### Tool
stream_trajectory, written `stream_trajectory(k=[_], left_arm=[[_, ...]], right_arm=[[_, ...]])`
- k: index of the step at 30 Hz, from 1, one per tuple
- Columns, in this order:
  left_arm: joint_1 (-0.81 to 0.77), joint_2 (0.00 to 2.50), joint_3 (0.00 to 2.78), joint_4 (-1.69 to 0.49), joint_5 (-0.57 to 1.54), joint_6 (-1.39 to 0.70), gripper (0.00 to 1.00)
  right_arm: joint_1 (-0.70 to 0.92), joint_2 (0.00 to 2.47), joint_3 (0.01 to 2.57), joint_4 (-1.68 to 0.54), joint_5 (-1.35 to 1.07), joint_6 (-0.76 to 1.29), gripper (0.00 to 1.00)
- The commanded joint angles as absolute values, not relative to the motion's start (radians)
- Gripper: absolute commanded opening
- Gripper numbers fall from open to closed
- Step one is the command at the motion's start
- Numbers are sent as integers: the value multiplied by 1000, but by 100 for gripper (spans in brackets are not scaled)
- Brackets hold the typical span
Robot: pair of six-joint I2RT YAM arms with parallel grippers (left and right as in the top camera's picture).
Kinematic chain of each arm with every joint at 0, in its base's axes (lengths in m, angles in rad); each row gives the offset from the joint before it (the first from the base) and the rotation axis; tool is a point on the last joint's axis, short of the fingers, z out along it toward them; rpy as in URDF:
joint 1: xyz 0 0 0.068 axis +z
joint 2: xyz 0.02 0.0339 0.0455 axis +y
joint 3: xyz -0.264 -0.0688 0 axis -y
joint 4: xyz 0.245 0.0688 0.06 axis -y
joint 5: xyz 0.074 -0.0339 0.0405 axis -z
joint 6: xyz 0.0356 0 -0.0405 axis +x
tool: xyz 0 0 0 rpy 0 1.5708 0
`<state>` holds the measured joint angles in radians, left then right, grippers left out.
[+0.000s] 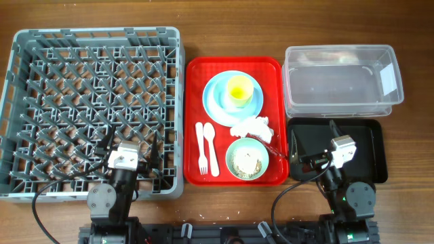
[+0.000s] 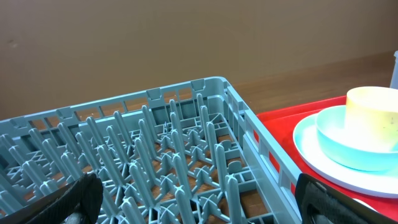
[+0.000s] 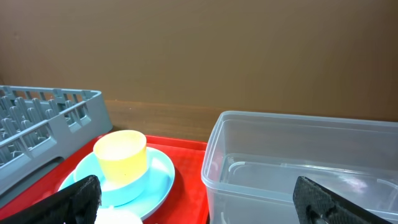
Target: Sort waste into correct bins and load items into the dishwasher rack
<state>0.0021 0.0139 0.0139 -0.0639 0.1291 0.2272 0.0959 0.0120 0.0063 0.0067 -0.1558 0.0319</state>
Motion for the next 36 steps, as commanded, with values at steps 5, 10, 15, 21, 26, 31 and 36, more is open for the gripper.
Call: stream_trajectory(k=[5,10,15,21,26,31,36], left_arm=[[3,9,6,-64,141,232,100],[3,9,6,-64,141,232,100],[3,9,6,-64,141,232,100],[3,9,6,-64,141,232,100],[3,9,6,-64,141,232,100],[3,9,6,-64,141,232,100],[2,9,7,43,271,228,100]], right_arm=[[97,11,5,10,-149,27,100],[97,11,5,10,-149,27,100],[97,11,5,10,-149,27,100],[97,11,5,10,-149,27,100],[97,11,5,10,-149,27,100],[97,11,5,10,-149,27,100],[97,11,5,10,-149,27,99]])
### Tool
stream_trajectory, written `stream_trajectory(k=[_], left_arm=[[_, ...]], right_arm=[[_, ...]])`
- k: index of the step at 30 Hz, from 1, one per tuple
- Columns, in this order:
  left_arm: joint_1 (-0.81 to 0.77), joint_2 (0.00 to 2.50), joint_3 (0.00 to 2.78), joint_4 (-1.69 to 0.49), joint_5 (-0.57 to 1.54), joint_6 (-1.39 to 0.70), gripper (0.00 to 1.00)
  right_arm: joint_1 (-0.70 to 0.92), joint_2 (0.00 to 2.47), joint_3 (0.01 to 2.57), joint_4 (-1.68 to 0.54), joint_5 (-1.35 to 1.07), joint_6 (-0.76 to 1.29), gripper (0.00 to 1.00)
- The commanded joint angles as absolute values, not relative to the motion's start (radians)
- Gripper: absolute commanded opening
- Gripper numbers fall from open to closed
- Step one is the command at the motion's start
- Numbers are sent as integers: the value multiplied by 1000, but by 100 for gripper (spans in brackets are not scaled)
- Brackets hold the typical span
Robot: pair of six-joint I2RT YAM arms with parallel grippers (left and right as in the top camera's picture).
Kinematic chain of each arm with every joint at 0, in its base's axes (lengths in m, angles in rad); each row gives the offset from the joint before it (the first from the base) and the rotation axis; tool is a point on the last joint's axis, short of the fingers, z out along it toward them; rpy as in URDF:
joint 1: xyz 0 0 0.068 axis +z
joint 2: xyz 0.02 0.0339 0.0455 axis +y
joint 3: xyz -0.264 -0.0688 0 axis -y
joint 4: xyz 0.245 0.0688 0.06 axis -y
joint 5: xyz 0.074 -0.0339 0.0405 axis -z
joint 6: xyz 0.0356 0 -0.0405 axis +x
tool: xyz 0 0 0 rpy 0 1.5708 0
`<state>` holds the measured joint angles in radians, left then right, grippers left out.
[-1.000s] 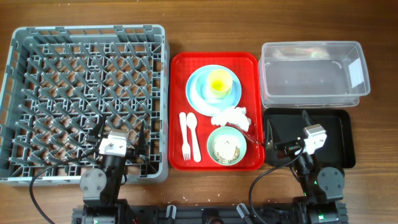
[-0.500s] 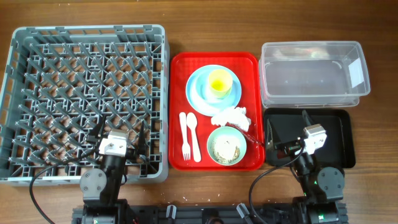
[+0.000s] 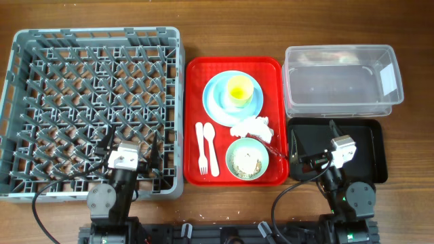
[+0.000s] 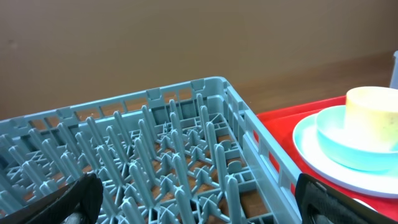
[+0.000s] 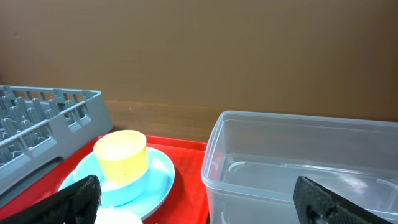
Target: Sort waste into correct bins and load items into the dishwasher rack
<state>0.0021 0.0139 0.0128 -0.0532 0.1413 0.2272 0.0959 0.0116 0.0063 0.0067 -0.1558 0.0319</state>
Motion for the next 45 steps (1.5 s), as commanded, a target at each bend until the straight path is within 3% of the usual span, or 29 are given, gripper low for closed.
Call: stream_trajectory(k=[1,2,4,6,8,11,13,17,22,23,24,25,26,29,36,39,41,45], left_arm=[[3,9,7,86,291,228,100],[2,9,7,179,300,204,100],[3,9,33,395,313,-40,100],[3,10,139,432,315,-287,100],[3,25,287,290,319,-451,100],[3,138,582,-85,353,-480,100],[3,367,930,-463,378,-475,100],[2,756,1333,-894,458,-476,100],[1,1101,1401,-1060,535,-480,100],[-14,1158,1401,-1114,549,-479,82],[-39,1214,1399,-1169,545,-468,52],[-78,1260,1389,-1191,538,-448,7],[-128,1299,1368,-1200,497,-449,4],[-321,1394,1254,-1166,304,-514,4],[-699,1585,1000,-730,-8,-776,4],[-756,1679,1000,-660,-164,-797,9],[-757,1739,1000,-638,-170,-797,16],[-757,1762,1000,-635,-169,-797,20]], right_arm=[[97,11,5,10,-149,27,100],[97,11,5,10,-149,27,100],[97,11,5,10,-149,27,100],[97,11,5,10,-149,27,100],[97,11,5,10,-149,27,100],[97,11,5,10,-149,27,100],[97,11,5,10,-149,27,100],[97,11,5,10,-149,27,100],[97,11,5,10,-149,26,100],[97,11,5,10,-149,27,100],[97,11,5,10,-149,27,100],[97,11,5,10,-149,27,100],[97,11,5,10,-149,27,100],[97,11,5,10,-149,27,100],[97,11,5,10,-149,27,100],[97,11,5,10,-149,27,100],[97,11,5,10,-149,27,100],[97,11,5,10,-149,27,100]])
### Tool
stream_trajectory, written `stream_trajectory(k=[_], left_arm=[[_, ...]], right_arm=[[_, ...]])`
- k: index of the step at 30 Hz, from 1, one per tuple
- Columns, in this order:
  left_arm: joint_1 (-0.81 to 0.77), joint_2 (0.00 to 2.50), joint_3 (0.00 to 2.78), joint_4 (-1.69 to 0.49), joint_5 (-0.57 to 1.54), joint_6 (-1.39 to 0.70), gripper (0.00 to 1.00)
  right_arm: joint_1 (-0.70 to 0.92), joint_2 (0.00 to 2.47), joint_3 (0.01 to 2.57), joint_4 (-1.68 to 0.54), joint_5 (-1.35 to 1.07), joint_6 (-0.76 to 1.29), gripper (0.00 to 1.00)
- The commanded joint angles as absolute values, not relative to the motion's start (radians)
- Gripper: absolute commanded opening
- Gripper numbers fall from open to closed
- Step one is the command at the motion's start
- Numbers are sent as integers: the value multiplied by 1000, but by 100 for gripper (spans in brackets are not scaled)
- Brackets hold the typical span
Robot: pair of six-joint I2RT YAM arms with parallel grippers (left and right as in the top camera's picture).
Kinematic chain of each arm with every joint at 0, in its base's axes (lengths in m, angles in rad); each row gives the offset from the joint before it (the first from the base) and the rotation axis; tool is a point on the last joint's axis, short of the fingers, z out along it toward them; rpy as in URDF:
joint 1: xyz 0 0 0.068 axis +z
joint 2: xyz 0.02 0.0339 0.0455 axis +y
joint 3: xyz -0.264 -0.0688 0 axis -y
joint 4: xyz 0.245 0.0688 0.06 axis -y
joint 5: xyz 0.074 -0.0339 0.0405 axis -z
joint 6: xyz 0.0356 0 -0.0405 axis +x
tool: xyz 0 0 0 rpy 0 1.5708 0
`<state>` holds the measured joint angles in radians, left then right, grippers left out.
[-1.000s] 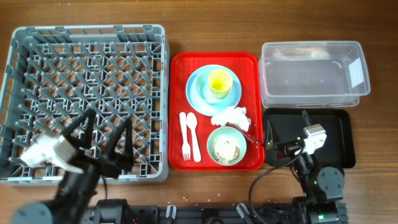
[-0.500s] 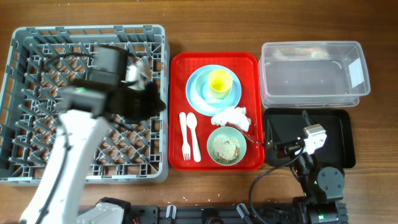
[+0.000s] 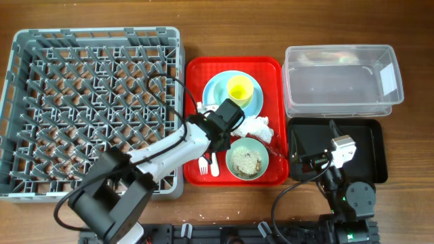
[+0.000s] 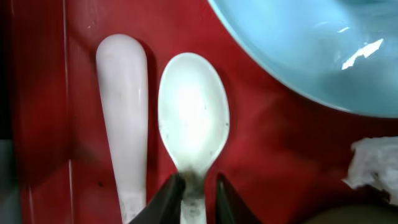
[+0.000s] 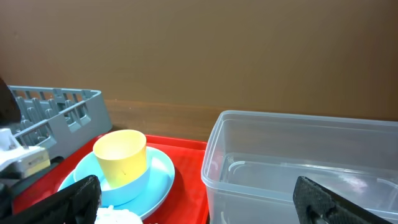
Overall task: Sort waste into correct bins and load items into the dishwasher rack
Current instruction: 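Reach the left gripper to the white spoon on the red tray and grasp it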
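Observation:
My left gripper (image 4: 196, 188) is down on the red tray (image 3: 196, 74), its jaws closed on the neck of a white spoon (image 4: 193, 112). A white fork (image 4: 121, 106) lies just left of the spoon. In the overhead view the left gripper (image 3: 211, 144) covers the spoon's bowl. A yellow cup (image 3: 239, 88) stands in a blue dish on a blue plate (image 3: 215, 95). A crumpled tissue (image 3: 256, 125) lies above a green bowl (image 3: 247, 159) of food scraps. My right gripper (image 3: 315, 159) rests open by the black tray (image 3: 369, 135).
The grey dishwasher rack (image 3: 95, 41) fills the left side, with my left arm reaching across its right wall. A clear plastic bin (image 3: 339, 81) stands at the back right, and shows as the clear plastic bin (image 5: 298, 155) in the right wrist view.
My left arm has left its rest at the rack's front edge and now reaches onto the red tray, its jaws shut on the white spoon. The right arm has not moved.
At both earlier moments both arms rested at the table's front, grippers open, left over the rack and right over the black tray. Nothing on the tray had shifted. Now the left gripper is on the tray, gripping the spoon.

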<state>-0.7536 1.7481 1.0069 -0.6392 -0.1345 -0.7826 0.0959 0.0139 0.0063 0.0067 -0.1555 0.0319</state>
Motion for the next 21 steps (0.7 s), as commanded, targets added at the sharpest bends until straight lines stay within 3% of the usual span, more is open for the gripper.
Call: stream_trajectory(k=[1,6,20,21], left_arm=[[-757,1762,1000,-632,-170,-797,22],[-757,1764,982,-611,-170,-797,23],[-758,1765,966,-601,-146,-798,15],[-758,1766,966,-601,-146,-798,11]], right_arm=[[97,11,5,10,-149,27,100],[97,11,5,10,-149,27,100],[97,11,5,10,-149,26,100],[97,11,5,10,-149,27,100]])
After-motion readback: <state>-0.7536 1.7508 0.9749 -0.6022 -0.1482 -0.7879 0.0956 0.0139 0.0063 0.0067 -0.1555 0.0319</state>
